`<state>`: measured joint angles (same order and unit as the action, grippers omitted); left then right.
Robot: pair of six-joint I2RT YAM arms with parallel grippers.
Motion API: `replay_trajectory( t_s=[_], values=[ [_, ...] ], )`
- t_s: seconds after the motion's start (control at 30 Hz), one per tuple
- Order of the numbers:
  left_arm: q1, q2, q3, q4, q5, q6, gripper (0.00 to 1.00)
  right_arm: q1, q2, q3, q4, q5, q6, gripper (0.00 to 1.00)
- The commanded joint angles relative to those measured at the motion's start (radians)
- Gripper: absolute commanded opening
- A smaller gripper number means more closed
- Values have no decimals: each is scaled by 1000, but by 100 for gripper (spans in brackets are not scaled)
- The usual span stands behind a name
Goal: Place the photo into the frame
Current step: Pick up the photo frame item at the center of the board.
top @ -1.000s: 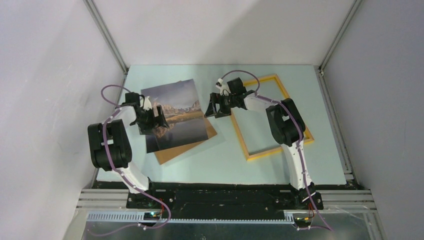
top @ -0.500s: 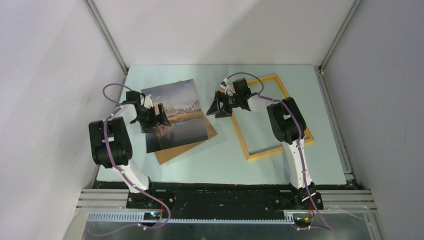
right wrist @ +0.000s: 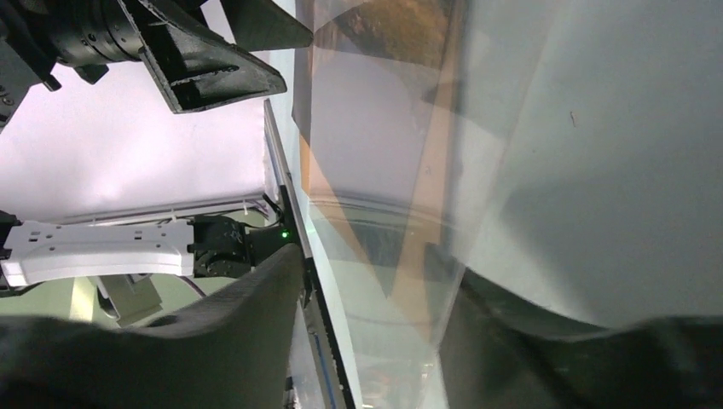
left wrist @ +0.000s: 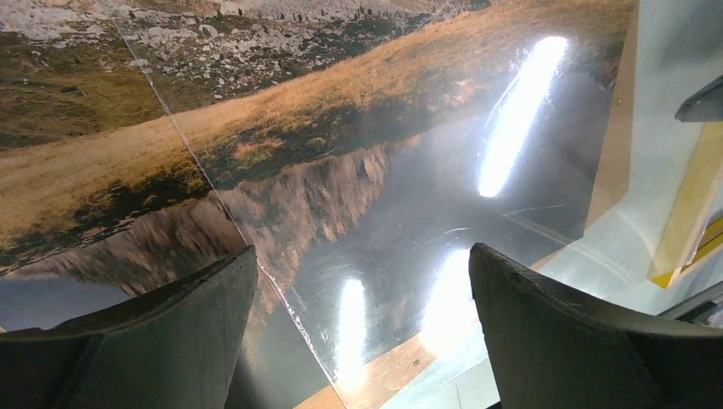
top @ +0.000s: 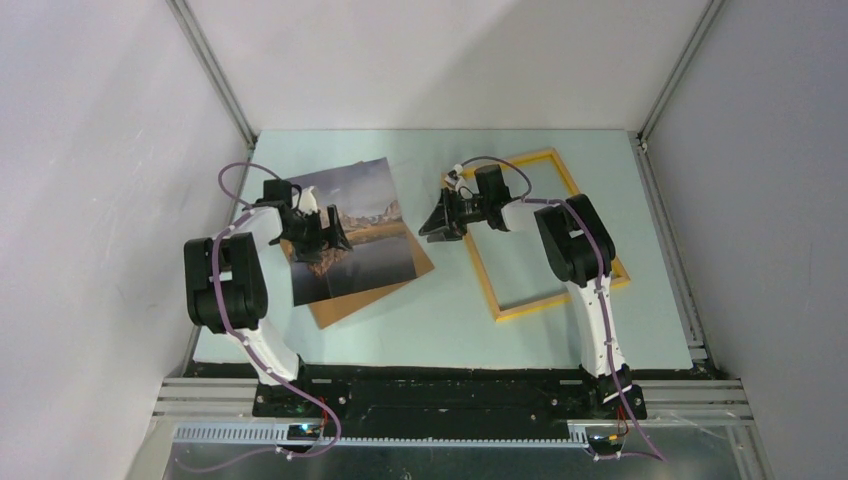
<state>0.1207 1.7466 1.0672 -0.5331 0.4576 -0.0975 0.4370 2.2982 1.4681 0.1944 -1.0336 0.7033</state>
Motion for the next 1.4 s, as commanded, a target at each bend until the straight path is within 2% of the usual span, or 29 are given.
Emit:
replay_trajectory(
  t_s=[0.0, 0.03, 0.1, 0.13, 0.17, 0.23, 0.27, 0.57, 0.67, 0.83, 0.9, 1.13, 1.37],
  values=[
    [-16, 26, -15, -10, 45, 7, 100, 9, -55, 1, 20, -42, -7, 53],
    [-17, 22, -15, -9, 51, 7, 100, 9, -59, 1, 8, -31, -15, 49],
    [-18, 12, -15, -9, 61, 7, 100, 8, -79, 1, -30, -14, -44, 33],
    [-18, 3, -15, -9, 65, 7, 100, 8, -99, 2, -59, -7, -66, 29],
    [-18, -2, -14, -8, 72, 7, 100, 6, -110, 5, -76, 13, -78, 18],
    [-18, -23, -14, -8, 78, 7, 100, 5, -151, 14, -147, 51, -128, 3],
    [-19, -41, -13, -8, 80, 7, 100, 5, -181, 17, -200, 67, -161, 0],
    [-18, -227, 49, -9, 72, 0, 100, -20, -420, 76, -441, 215, -295, 0],
    [-19, -269, 122, -9, 103, -44, 100, -29, -480, 126, -526, 280, -344, 0],
    [-39, -335, 262, -9, 150, -139, 100, -34, -542, 271, -801, 393, -488, 0],
    [-59, -349, 317, -8, 149, -188, 100, -34, -571, 316, -861, 461, -529, 0],
    [-158, -342, 495, -7, 126, -372, 100, -1, -730, 362, -903, 848, -692, 0],
    [-252, -311, 627, -8, 95, -477, 100, 103, -821, 372, -903, 1254, -860, 0]
  ],
)
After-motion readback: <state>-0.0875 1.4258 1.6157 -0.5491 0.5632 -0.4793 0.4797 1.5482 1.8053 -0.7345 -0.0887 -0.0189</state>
